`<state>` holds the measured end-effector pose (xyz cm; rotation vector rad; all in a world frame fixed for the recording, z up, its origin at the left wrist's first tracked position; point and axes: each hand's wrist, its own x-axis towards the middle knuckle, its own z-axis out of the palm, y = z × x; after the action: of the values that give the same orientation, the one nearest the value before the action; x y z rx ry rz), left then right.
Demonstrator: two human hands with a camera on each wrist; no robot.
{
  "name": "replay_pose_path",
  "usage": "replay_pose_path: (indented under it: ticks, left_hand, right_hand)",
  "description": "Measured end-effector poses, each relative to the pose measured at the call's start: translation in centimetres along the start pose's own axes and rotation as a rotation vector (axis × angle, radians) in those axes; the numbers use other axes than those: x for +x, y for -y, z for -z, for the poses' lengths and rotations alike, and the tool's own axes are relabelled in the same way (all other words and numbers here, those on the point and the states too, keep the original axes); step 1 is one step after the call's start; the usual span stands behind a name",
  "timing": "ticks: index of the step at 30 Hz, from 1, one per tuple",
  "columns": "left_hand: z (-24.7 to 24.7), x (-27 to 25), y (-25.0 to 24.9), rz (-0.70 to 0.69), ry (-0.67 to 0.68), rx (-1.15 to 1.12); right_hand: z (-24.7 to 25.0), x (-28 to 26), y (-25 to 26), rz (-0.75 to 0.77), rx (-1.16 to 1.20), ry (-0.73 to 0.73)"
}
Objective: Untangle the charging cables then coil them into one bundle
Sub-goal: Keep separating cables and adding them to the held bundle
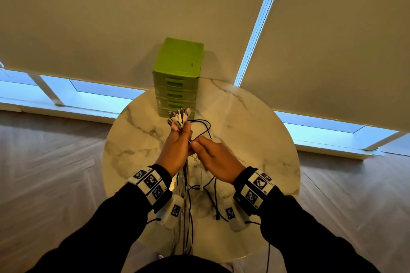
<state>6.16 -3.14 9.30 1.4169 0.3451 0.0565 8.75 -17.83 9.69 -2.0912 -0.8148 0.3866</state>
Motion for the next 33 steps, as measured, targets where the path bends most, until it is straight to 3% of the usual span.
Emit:
replay_pose_path:
  ticks: [5,11,15,17,19,21,24,27,33]
  left_hand:
    - [0.1,0.2,-1.0,-0.121,-0.100,0.059]
    - [1.0,0.5,-4.1,-0.152,-0.098,-0.099]
    - [2.8,1.3,-7.2,-0.209,-0.144,-0.148]
    - [3.9,1.7,-8.2,-0.231,-0.171,-0.160]
    - [4.6,1.7,-8.2,-0.238,-0.184,-0.131]
    - [4.7,1.6,-7.4,-0.234,-0.179,-0.065]
    - [3.3,1.0,-5.7,-0.190,-0.135,0.049]
    - [1.5,0.4,-4.3,-0.126,-0.098,0.118]
    - [-0.5,0.7,-3.5,-0.057,-0.088,0.113]
  right_hand:
    - [-0.3,-0.6,-2.1,-0.096,-0.059,0.156]
    - [-0.7,-1.8,-6.5,-0.280,-0.120,0.269]
    - [0.7,-2.4,-10.3,-0.350,-0.423,0.360]
    - [2.0,-2.4,-11.4,-0.396,-0.518,0.316]
    - [3.4,-1.7,-11.9,-0.428,-0.427,0.150]
    - [4.4,-0.4,-11.1,-0.360,-0.269,-0.010]
    - [5.1,1.6,-7.6,-0.215,-0.082,-0.108]
    - [5.2,3.0,-4.2,-0.075,-0.041,-0.081]
    - [3.7,3.6,-2.0,0.090,-0.005,0.093]
